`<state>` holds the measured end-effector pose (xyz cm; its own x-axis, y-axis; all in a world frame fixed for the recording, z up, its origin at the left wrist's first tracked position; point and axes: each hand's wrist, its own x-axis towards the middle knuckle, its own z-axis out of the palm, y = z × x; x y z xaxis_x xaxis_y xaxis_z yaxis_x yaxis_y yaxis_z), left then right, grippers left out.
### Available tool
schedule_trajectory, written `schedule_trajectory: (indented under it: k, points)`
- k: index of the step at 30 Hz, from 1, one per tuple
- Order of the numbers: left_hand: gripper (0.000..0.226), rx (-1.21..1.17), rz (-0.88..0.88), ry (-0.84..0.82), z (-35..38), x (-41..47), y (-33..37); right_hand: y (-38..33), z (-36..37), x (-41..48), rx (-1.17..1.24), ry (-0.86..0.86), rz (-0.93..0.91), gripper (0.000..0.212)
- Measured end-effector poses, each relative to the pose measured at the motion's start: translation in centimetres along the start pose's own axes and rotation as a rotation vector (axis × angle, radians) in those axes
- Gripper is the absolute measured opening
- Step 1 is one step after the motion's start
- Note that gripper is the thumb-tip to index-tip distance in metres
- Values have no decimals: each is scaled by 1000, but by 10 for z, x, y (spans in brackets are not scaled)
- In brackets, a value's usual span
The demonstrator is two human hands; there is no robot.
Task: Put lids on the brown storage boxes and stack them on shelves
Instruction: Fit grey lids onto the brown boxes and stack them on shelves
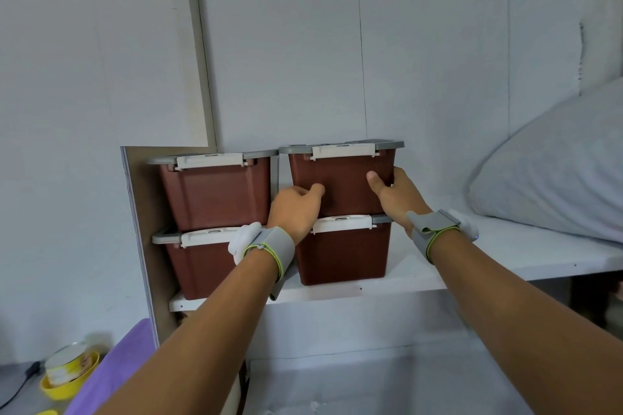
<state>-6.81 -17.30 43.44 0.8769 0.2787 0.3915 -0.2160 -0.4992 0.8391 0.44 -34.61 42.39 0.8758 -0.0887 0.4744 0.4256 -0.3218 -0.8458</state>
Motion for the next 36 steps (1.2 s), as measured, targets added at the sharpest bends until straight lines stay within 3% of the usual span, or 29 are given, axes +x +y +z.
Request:
schedule_trajectory:
  k: [4, 8, 12, 16, 21, 31, 36]
  points:
    - [27, 45, 10, 124, 4, -2, -4, 3, 0, -3, -1, 58, -7, 47]
    - [15, 8, 193, 318, 15, -13, -17, 12, 6, -20, -67, 313, -40, 47]
    - [8, -74, 312, 198, 26, -28, -29, 21, 14, -48, -88, 449, -200, 18]
    - [14, -185, 294, -38, 40, -48, -52, 36, 24, -85, -72, 342, -277, 10]
    - [16, -115, 202, -172, 63, -87, -105, 91, 39, -138, -78, 168, -136, 18]
    - [16, 44, -320, -293, 85, -194, -275, 232, 87, -262, -36, -197, 314, 17]
    - [19, 146, -542, -333, 81, -256, -373, 289, 110, -331, -93, -359, 437, 18]
